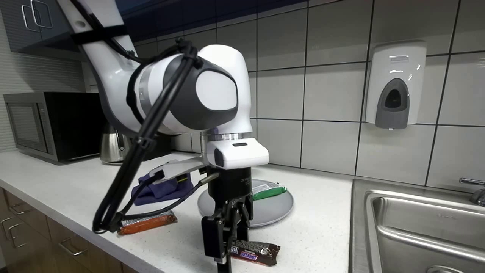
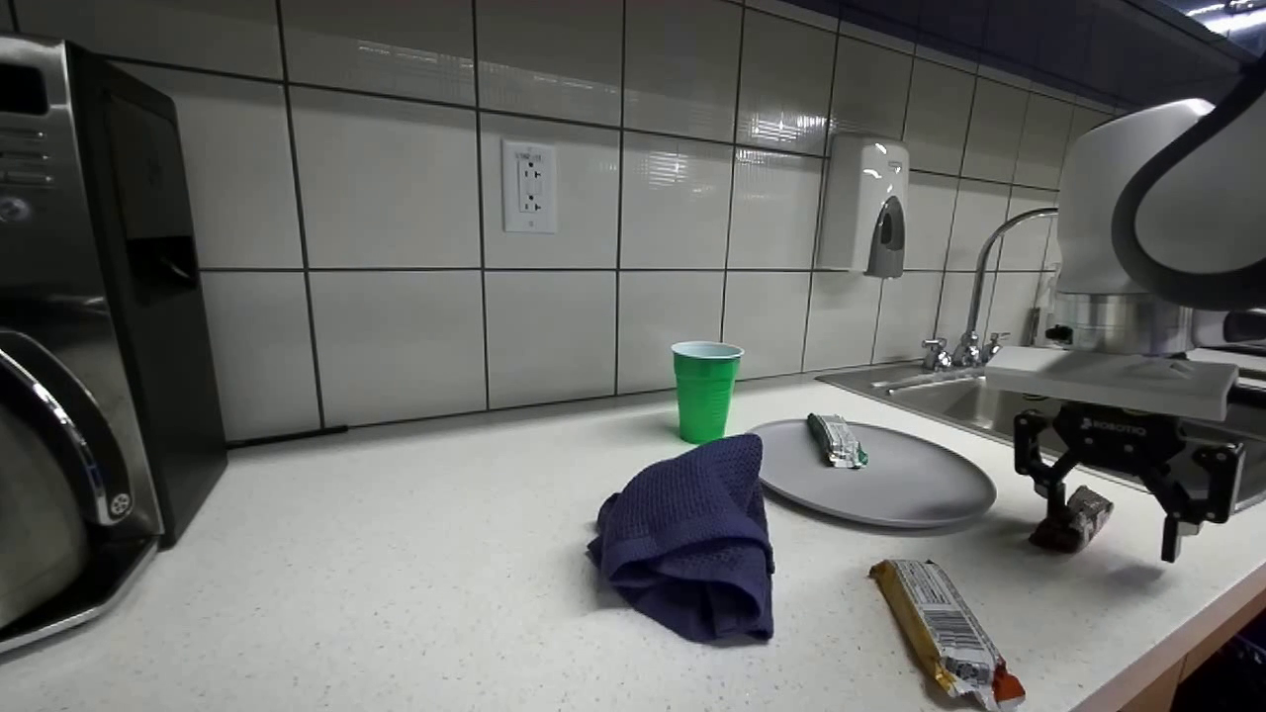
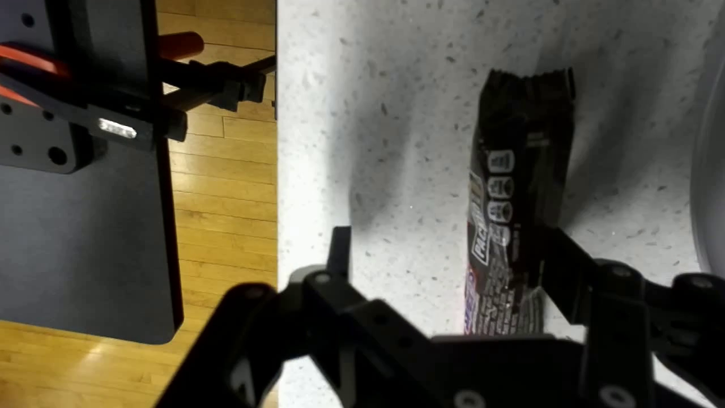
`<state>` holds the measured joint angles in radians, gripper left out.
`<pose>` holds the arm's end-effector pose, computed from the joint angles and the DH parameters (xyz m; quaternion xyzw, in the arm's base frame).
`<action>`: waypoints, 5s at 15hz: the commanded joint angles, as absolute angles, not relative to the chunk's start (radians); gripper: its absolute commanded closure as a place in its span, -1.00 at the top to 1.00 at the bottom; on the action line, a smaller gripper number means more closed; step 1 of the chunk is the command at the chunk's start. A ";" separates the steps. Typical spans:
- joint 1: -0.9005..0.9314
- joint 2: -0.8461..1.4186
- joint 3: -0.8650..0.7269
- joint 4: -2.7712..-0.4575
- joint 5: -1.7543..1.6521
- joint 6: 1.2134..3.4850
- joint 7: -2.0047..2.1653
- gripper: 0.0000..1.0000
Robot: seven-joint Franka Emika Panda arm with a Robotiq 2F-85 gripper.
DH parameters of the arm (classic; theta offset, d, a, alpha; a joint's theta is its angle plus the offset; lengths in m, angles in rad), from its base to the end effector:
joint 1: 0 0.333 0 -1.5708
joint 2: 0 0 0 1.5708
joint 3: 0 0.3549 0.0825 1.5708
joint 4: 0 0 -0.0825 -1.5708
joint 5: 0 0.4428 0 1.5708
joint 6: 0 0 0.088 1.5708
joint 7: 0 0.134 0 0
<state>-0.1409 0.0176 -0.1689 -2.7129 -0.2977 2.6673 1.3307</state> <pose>0.4014 -0.1237 0.1740 0.7721 -0.6314 0.0044 0.0720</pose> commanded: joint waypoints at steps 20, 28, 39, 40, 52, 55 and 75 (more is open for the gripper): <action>-0.127 -0.024 -0.152 -2.637 -0.287 2.613 1.304 -0.93; -0.100 0.047 -0.125 -2.501 -0.299 2.589 1.208 -0.93; -0.033 0.178 -0.142 -2.386 -0.323 2.592 0.982 -0.93; -0.028 0.182 -0.144 -2.379 -0.321 2.588 0.973 -0.49; -0.016 0.146 -0.164 -2.404 -0.318 2.592 0.923 1.00; -0.017 0.178 -0.164 -2.392 -0.306 2.619 0.942 1.00; 0.013 0.071 -0.162 -2.463 -0.373 2.668 0.964 1.00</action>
<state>-0.0023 0.1475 -0.1556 -2.4064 -0.3280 2.6523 0.9474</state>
